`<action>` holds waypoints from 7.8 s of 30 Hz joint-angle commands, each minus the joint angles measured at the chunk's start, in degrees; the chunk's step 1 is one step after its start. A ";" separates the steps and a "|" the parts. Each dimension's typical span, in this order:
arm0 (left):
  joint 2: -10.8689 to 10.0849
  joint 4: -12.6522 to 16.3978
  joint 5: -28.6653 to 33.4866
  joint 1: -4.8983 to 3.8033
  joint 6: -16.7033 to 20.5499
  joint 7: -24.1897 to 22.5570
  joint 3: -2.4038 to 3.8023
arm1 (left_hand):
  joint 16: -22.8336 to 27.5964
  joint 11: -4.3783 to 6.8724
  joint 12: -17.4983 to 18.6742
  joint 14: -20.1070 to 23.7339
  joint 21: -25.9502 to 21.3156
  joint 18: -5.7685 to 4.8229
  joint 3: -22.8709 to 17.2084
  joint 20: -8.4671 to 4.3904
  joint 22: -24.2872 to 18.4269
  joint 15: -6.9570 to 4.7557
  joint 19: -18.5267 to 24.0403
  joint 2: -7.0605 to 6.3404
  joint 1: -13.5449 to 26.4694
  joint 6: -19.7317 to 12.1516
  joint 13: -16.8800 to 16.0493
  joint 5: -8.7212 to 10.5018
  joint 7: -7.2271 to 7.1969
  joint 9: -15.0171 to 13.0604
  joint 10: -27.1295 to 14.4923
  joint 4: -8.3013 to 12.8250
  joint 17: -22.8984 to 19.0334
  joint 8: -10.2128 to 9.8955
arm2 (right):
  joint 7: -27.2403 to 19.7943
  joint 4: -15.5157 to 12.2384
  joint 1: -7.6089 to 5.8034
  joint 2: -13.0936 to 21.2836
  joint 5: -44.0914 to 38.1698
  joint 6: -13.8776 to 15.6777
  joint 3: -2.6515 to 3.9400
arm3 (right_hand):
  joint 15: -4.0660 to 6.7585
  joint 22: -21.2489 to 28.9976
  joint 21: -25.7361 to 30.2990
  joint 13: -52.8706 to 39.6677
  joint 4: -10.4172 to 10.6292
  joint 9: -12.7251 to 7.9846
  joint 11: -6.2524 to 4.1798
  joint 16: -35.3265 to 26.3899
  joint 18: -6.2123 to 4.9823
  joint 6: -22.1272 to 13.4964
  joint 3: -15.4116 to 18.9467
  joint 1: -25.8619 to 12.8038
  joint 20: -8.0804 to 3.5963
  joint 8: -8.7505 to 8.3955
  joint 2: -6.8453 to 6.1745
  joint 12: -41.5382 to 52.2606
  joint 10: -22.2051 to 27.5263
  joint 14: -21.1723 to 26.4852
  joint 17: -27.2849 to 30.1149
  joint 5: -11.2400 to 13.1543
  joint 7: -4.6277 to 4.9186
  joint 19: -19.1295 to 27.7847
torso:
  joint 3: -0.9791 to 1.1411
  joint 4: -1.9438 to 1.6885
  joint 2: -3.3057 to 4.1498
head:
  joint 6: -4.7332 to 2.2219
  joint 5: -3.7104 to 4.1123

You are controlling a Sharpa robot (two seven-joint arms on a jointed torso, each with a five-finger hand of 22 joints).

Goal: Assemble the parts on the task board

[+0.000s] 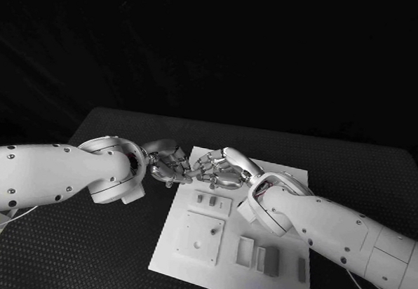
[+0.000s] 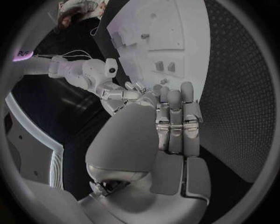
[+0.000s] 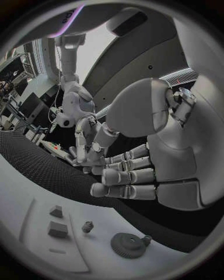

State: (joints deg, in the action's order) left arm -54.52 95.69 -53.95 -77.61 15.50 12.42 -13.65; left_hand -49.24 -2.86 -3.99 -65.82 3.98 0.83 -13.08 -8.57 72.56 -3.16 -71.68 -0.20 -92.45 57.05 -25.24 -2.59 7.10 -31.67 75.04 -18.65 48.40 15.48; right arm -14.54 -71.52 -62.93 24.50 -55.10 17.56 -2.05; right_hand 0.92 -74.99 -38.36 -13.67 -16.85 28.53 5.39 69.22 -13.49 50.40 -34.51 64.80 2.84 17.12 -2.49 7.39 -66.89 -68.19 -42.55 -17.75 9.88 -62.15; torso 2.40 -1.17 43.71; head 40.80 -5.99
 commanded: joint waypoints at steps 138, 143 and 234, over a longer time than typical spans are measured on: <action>0.19 -15.55 27.34 -1.86 6.97 -14.72 0.08 | 1.56 -1.85 0.13 2.56 -0.13 1.03 3.85 1.46 -3.55 1.68 2.13 -8.65 4.02 -4.85 1.42 -1.87 2.28 1.53 -5.31 2.05 -1.73 -0.86 | 9.90 -19.13 -2.18 7.67 -52.93 -9.57 -8.63 | 3.38 -0.95 -2.12 -4.48 0.08 2.19 -3.32 0.17 -1.51 8.36 -7.43 0.70 -2.05 3.65 -0.26 2.85 -8.18 -4.29 0.28 0.02 -3.71 -3.48 | -0.04 -0.01 -0.01 | 4.38 -3.35; 0.23 -15.60 27.34 -1.86 7.04 -14.61 0.08 | 1.56 -1.85 0.13 2.57 -0.13 1.04 3.83 1.46 -3.56 1.69 2.13 -8.63 4.02 -4.87 1.42 -1.86 2.29 1.55 -5.34 2.06 -1.73 -0.87 | 9.68 -18.62 -2.18 7.36 -52.60 -9.64 -8.68 | 3.39 -0.94 -2.12 -4.49 0.08 2.19 -3.32 0.16 -1.51 8.35 -7.44 0.70 -2.05 3.64 -0.25 2.84 -8.18 -4.31 0.28 0.02 -3.71 -3.48 | -0.06 0.00 0.00 | 4.10 -3.07; 0.46 -15.82 27.61 -1.85 6.26 -13.81 0.08 | 1.50 -1.94 0.11 2.63 -0.09 1.09 3.57 1.52 -3.76 1.77 2.16 -8.60 4.73 -5.11 1.47 -1.76 2.40 1.83 -5.68 2.06 -1.83 -0.91 | 8.31 -15.30 -1.17 5.39 -50.05 -10.38 -10.11 | 3.41 -0.84 -1.84 -4.69 0.05 2.23 -3.34 -0.19 -1.51 8.42 -7.58 0.44 -2.00 3.45 -0.16 2.60 -8.25 -4.32 0.37 0.02 -3.72 -3.39 | -0.04 0.00 -0.01 | 4.58 -3.04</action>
State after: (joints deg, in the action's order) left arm -54.16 79.82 -26.71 -79.38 22.51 -1.19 -13.60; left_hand -47.91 -4.65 -3.99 -63.65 3.97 0.87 -9.39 -7.14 68.89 -1.41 -70.02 -8.86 -88.45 51.77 -23.85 -4.61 9.08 -29.91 69.76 -16.55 46.65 14.47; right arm -5.93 -87.11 -64.30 29.89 -105.03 8.18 -11.90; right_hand 3.87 -74.99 -40.13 -18.31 -16.77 29.11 2.25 69.40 -13.43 56.30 -41.81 65.20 1.25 19.51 -3.03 10.26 -74.94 -72.58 -42.28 -17.54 6.89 -65.59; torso 2.35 -1.20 43.69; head 45.31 -8.98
